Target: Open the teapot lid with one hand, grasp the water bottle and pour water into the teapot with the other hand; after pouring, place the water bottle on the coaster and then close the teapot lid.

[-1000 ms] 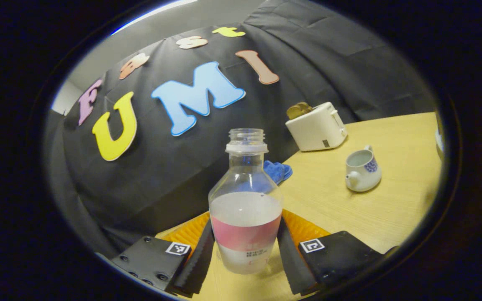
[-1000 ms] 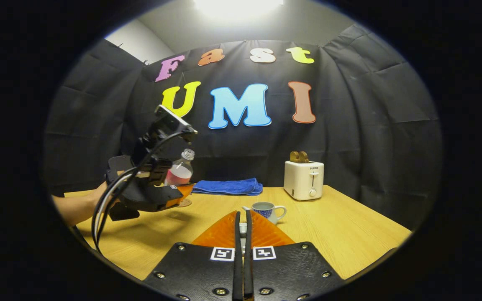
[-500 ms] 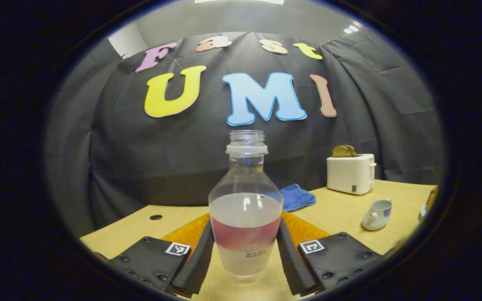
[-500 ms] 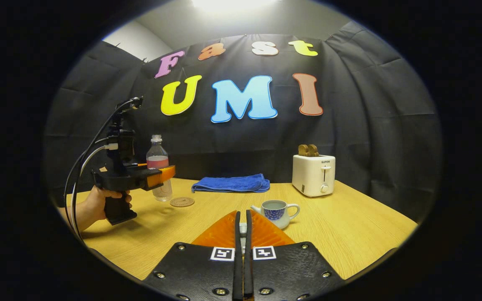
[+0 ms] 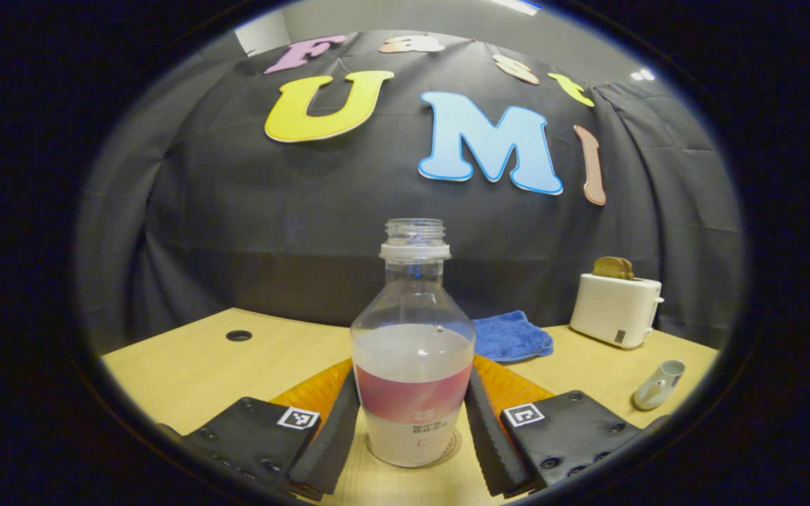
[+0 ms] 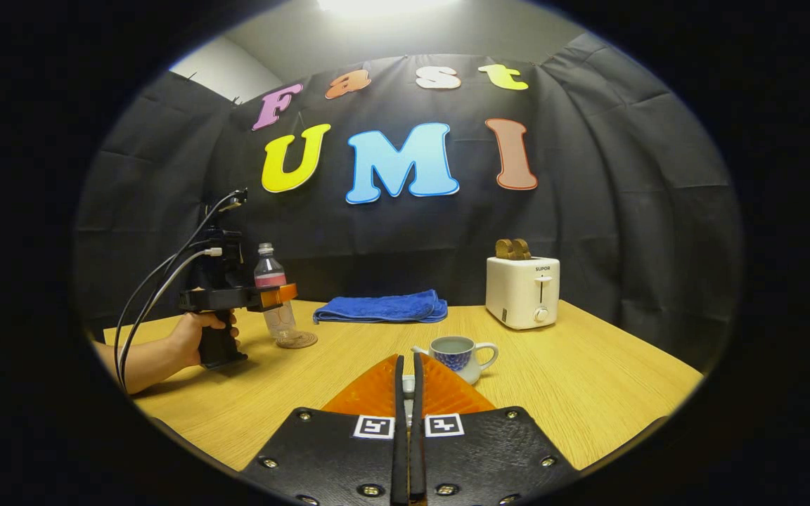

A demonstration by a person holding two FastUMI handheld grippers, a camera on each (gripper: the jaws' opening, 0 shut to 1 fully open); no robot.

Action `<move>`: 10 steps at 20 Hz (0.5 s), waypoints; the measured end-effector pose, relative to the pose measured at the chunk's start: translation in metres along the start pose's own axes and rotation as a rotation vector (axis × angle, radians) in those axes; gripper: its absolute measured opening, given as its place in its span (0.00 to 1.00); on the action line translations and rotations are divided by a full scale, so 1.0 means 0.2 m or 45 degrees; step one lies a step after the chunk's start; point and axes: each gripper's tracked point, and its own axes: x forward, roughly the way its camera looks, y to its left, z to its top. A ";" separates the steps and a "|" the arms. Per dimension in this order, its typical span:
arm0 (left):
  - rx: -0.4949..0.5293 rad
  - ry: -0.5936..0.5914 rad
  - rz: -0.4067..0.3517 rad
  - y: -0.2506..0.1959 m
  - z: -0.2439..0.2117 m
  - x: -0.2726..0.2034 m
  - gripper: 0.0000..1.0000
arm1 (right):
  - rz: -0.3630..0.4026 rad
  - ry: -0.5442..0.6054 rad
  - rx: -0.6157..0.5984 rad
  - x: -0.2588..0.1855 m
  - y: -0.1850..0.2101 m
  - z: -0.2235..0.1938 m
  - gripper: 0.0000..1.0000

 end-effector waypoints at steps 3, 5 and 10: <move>0.056 0.010 -0.005 -0.01 -0.03 0.08 0.86 | -0.008 0.002 0.002 0.01 -0.01 0.00 0.02; 0.078 0.024 -0.009 -0.02 -0.05 0.14 0.86 | -0.008 0.001 0.000 0.01 -0.01 0.00 0.01; 0.058 0.025 -0.003 -0.01 -0.08 0.17 0.86 | -0.016 0.002 0.006 0.02 -0.02 0.00 0.01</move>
